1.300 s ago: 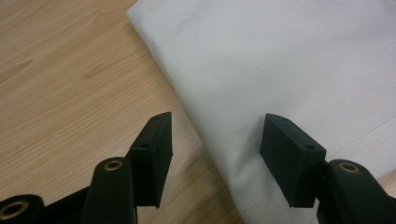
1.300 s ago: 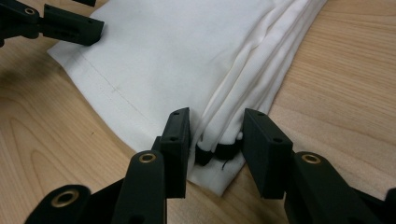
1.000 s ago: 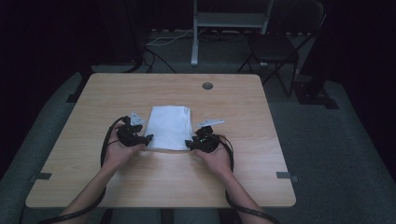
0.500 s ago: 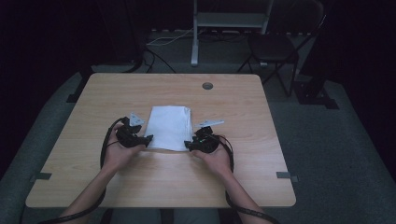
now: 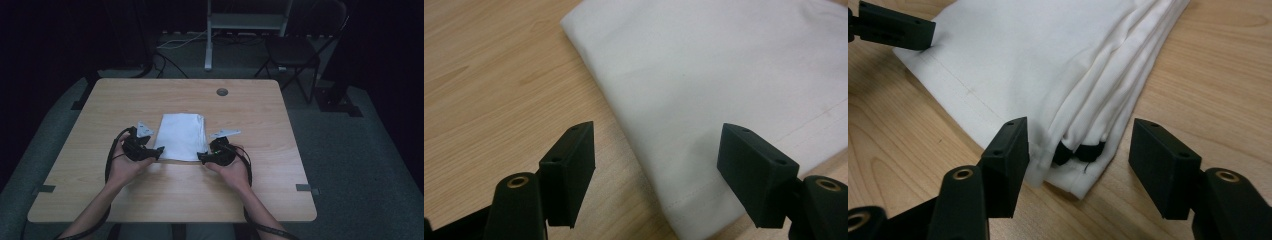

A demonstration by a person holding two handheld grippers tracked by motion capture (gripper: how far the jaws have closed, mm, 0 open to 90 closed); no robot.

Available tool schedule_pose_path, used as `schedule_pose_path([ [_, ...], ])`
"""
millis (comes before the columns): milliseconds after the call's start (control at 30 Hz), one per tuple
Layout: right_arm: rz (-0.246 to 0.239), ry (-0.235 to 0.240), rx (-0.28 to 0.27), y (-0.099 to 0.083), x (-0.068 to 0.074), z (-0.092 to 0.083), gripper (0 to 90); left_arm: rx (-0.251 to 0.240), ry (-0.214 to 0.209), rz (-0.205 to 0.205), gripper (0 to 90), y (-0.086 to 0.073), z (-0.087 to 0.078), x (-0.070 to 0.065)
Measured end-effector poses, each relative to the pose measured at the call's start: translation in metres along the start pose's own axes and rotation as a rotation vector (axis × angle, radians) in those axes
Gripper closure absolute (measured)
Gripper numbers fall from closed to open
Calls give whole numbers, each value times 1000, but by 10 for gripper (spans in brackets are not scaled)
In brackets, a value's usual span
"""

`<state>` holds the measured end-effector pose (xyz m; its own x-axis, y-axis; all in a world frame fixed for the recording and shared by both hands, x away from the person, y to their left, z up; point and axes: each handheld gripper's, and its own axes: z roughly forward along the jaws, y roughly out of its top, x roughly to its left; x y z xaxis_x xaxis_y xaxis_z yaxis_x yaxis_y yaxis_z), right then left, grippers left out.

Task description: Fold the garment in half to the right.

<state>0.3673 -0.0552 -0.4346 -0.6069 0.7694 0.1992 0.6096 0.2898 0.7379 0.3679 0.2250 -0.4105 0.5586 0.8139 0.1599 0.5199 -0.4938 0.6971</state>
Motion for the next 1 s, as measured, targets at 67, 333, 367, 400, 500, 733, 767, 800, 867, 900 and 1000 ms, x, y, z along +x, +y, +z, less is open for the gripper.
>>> schedule_pose_path([
  [67,0,8,-14,1,-1,-3,383,-5,-3,-2,310,0,-1,-1],
  [333,4,6,-25,0,-3,-8,317,-35,-36,-41,292,-4,-7,0],
  [367,1,5,-31,0,-4,-9,314,-37,-33,-50,270,-4,-9,0],
  [400,5,2,-37,0,-5,-10,310,-41,-27,-63,217,-4,-10,1],
  [500,-3,3,-48,1,-7,-14,279,-60,-29,-76,211,-5,-15,4],
  [733,-32,-13,-67,1,-9,-24,221,-93,-47,-119,211,-12,-28,13],
  [767,-35,-13,-72,1,-9,-24,219,-98,-46,-123,211,-13,-30,15],
  [800,-41,-17,-70,0,-10,-25,215,-100,-47,-127,211,-14,-31,16],
  [867,-40,-22,-71,-1,-10,-27,210,-107,-49,-134,211,-16,-34,19],
  [900,-40,-24,-73,-1,-11,-27,208,-110,-54,-139,211,-17,-36,20],
  [1000,-45,-22,-67,-1,-12,-30,203,-122,-58,-147,211,-19,-40,22],
])
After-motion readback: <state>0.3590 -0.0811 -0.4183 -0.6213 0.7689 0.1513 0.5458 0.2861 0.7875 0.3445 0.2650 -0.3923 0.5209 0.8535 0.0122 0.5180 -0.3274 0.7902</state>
